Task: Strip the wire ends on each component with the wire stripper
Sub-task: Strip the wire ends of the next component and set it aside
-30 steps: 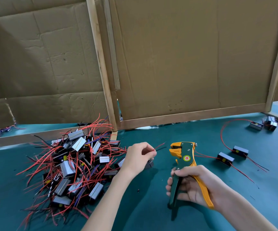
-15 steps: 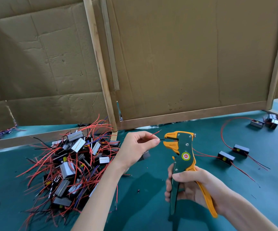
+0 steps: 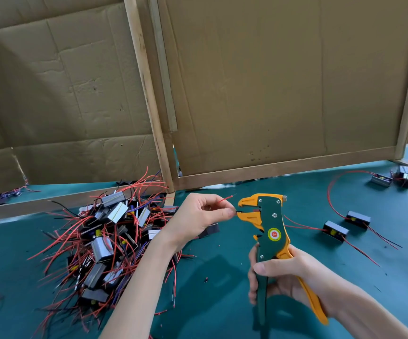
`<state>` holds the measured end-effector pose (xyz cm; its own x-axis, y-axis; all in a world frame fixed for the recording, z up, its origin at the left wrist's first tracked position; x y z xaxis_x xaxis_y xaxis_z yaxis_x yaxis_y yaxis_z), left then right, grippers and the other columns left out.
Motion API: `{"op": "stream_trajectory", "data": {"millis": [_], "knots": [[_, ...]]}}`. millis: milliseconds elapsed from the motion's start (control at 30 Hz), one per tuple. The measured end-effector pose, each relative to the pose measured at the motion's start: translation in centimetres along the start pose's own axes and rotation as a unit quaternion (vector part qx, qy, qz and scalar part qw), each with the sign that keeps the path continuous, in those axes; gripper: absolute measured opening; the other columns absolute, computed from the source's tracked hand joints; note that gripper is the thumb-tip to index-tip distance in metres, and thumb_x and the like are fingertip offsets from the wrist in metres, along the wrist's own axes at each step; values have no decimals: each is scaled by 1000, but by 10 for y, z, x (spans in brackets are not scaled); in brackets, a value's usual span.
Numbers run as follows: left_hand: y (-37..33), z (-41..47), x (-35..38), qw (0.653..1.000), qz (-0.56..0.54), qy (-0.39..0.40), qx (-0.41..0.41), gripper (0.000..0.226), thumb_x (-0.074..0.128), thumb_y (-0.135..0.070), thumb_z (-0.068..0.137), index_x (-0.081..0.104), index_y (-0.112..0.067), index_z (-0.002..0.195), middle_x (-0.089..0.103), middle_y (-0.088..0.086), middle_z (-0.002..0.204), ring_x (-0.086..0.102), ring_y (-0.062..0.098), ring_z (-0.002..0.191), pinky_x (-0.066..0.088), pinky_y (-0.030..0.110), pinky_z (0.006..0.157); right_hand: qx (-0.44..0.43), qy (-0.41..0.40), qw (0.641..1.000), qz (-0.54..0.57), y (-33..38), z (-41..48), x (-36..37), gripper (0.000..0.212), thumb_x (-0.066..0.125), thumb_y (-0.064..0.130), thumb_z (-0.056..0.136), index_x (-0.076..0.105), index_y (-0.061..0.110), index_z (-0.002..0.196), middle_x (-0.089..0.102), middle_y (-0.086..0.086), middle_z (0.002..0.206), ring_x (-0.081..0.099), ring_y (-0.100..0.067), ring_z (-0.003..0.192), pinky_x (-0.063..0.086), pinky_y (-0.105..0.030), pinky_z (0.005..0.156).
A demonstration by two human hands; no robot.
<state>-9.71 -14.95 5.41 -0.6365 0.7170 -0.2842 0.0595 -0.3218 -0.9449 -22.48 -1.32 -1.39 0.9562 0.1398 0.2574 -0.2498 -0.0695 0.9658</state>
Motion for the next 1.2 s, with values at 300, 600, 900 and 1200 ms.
{"op": "stream_trajectory", "data": {"millis": [300,600,900,1200], "knots": [[-3,-3,-6,999,20,35,27,6,71,-11,84,73,-15,79,67,-2,76,56,7,73,46,17,71,24,-53,998,-9,3,-6,8,33,89,27,62,63,10,71,57,-20,60,57,-31,52,53,-41,59],[15,0,5,999,-19,37,-9,28,51,-31,91,71,-18,105,65,-11,73,50,2,64,47,17,74,3,-104,989,108,4,-1,11,25,81,16,60,62,5,72,56,-23,68,59,-37,61,54,-44,62],[13,7,-5,991,13,-107,82,14,73,-8,81,61,-14,85,63,-5,59,60,16,58,52,26,63,-35,-77,988,129,11,-2,2,27,79,12,63,62,2,82,59,-24,79,62,-40,73,55,-48,73],[-1,3,-3,989,46,-95,100,21,77,-12,78,69,-27,67,63,-4,62,53,10,57,42,19,56,-33,-36,995,83,7,0,1,34,85,16,65,62,4,86,59,-28,80,62,-43,77,52,-52,77]]}}
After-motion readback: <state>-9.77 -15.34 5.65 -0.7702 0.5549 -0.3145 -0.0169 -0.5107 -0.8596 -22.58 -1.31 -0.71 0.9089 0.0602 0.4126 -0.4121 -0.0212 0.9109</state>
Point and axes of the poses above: each hand's wrist, its own z-axis towards the middle knuckle, its own x-axis out of the palm, y = z × x, the point moved 3 cm from there along z, towards the middle knuckle
